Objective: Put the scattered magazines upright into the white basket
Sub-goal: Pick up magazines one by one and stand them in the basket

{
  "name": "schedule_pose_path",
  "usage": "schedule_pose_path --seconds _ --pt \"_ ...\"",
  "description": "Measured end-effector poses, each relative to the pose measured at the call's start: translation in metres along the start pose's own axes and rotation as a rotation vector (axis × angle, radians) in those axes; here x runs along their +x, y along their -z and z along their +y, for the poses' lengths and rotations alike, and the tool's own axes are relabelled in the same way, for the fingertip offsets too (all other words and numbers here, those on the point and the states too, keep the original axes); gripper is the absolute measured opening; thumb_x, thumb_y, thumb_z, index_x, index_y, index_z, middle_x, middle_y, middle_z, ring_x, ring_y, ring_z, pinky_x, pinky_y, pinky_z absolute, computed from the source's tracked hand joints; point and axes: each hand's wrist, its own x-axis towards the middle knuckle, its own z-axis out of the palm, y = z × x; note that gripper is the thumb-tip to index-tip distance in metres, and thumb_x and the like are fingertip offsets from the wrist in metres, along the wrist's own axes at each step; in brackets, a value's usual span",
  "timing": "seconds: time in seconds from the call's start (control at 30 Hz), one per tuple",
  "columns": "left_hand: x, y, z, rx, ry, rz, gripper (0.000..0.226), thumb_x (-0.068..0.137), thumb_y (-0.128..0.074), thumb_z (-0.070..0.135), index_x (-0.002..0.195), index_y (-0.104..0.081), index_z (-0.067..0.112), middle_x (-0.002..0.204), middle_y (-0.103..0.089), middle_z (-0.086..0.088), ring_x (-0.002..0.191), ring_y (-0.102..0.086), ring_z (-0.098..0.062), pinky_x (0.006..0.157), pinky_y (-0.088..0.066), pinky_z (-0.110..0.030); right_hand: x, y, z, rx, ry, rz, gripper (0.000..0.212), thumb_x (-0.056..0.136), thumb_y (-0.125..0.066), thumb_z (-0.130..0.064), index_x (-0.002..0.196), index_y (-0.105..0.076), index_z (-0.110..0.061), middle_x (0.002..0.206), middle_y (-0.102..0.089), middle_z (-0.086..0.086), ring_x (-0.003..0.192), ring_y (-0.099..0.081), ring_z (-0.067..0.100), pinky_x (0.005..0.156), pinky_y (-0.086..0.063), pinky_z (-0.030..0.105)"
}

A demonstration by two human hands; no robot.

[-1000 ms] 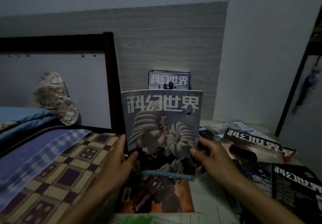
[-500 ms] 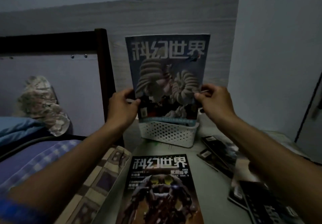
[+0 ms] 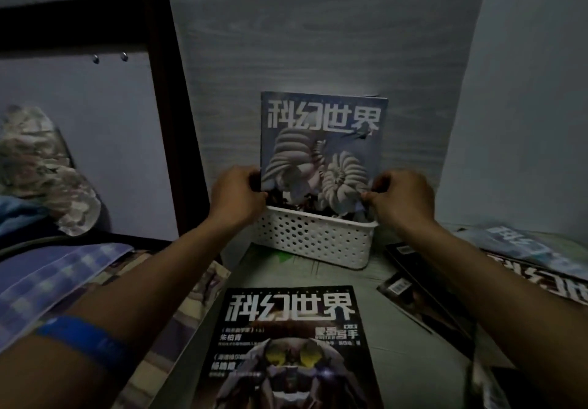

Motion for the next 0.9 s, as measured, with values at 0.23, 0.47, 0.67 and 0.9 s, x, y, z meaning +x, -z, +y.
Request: schedule_pose_path --seconds 0.23,0.47,0.67,0.9 --pt "0.014 -0.002 0.001 0.137 0.105 -0.151 0.022 0.086 -0.070 0.015 0.066 -0.063 0.008 0.063 -0.059 -0.009 0.059 -0.058 -0.023 0.053 -0.047 -0.033 -0.001 -0.008 -0.012 -0.255 0.045 0.033 0.010 0.078 -0.073 -0.020 0.078 -0.075 -0.010 0.078 -0.070 0.016 0.073 -0.067 0.032 0.057 -0.037 0.025" --pt "-0.068 -0.005 0.012 0.294 -0.196 -0.027 0.046 0.091 -0.057 0.016 0.134 -0.042 0.014 0.137 -0.045 -0.011 0.113 -0.051 -0.030 0.078 -0.049 -0.042 -0.034 0.019 -0.005 -0.154 0.301 -0.196 0.022 0.093 -0.060 -0.022 0.095 -0.075 -0.005 0.104 -0.071 0.018 0.088 -0.065 0.033 0.074 -0.051 0.038" --pt "-0.178 0.047 -0.011 0.578 -0.054 -0.175 0.031 0.088 -0.050 0.046 0.095 -0.063 0.018 0.088 -0.063 -0.002 0.071 -0.057 -0.020 0.054 -0.035 -0.029 -0.140 0.073 0.025 -0.263 0.504 -0.321 0.020 0.094 -0.054 -0.030 0.113 -0.056 -0.026 0.101 -0.071 0.007 0.086 -0.064 0.022 0.069 -0.049 0.032" --pt "-0.201 0.079 0.012 -0.147 0.510 -0.353 0.021 0.078 -0.075 0.039 0.088 -0.059 0.029 0.084 -0.065 0.007 0.077 -0.066 -0.014 0.065 -0.052 -0.029 -0.208 0.078 -0.003 -0.424 0.330 -0.624 0.027 0.088 -0.050 -0.043 0.095 -0.059 -0.019 0.104 -0.066 0.010 0.095 -0.062 0.025 0.064 -0.040 0.029"
